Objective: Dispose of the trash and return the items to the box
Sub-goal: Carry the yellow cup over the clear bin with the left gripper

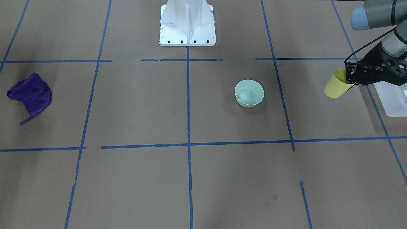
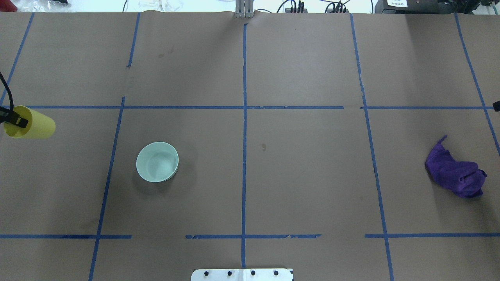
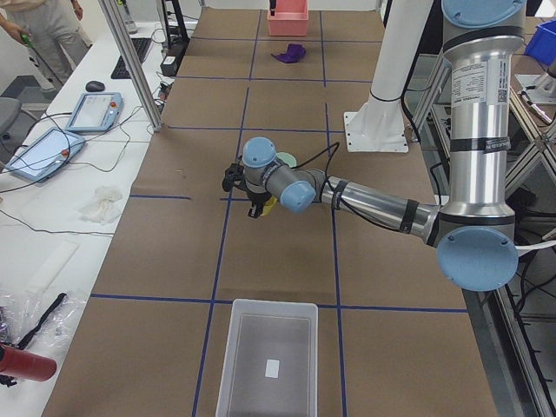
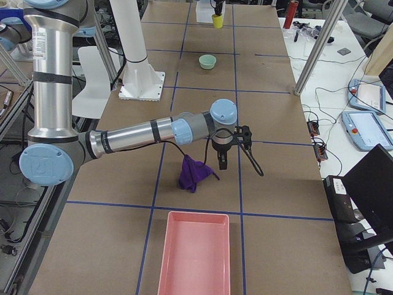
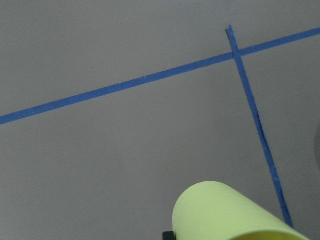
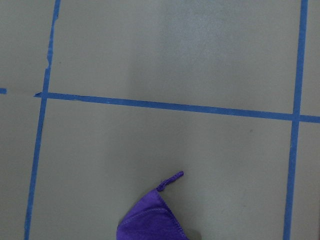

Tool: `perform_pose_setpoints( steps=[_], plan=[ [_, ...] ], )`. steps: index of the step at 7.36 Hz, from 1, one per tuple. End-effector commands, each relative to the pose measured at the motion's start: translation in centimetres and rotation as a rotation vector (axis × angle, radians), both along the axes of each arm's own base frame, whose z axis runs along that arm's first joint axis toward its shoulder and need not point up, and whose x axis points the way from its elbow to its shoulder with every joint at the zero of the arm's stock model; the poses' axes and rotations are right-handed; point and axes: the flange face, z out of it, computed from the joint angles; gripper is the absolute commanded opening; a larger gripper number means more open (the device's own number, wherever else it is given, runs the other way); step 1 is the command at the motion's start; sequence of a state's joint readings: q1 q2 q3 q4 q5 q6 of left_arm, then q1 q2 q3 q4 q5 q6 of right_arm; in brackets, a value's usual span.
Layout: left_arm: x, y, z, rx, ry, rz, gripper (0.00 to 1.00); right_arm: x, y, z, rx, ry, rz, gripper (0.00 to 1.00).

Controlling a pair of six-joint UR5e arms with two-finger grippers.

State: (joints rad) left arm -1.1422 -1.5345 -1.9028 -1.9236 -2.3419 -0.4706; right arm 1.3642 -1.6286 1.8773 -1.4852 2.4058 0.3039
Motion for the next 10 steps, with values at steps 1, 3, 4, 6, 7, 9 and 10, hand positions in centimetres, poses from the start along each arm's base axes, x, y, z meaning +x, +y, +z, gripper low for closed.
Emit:
perform_pose_setpoints(
  steps=[1,3,4,6,7,9,10],
  plan=[
    [-0.6,-1.1,-4.1,0.005,0.007,-0.03,0.0,-2.6,0.5,-1.1,-0.054,-0.01,0.008,1.0],
    [-4.8,-1.8,-4.6,0.018,0.005,-0.11,0.0,-3.7,0.7,-1.7,-0.061,-0.012,-0.001,1.0],
    [-6.3,-2.1,-3.6,0.052,-0.014,-0.102,0.0,-4.4,0.8,-1.7,-0.075,-0.012,-0.003,1.0],
    [-16.4,-2.9,5.1,0.141,-0.138,-0.066,0.0,-4.7,0.9,-1.7,-0.077,-0.011,-0.008,1.0],
    [-19.1,-3.1,11.1,0.161,-0.183,0.009,0.0,-4.8,0.9,-1.7,-0.077,-0.011,-0.011,1.0],
    [-21.1,-2.1,19.5,0.039,-0.2,0.026,0.0,-4.9,0.9,-1.7,-0.077,-0.011,-0.011,1.0],
    [-21.2,-0.8,22.2,-0.024,-0.197,0.03,0.0,-4.8,0.9,-1.8,-0.074,-0.011,-0.01,1.0]
  ],
)
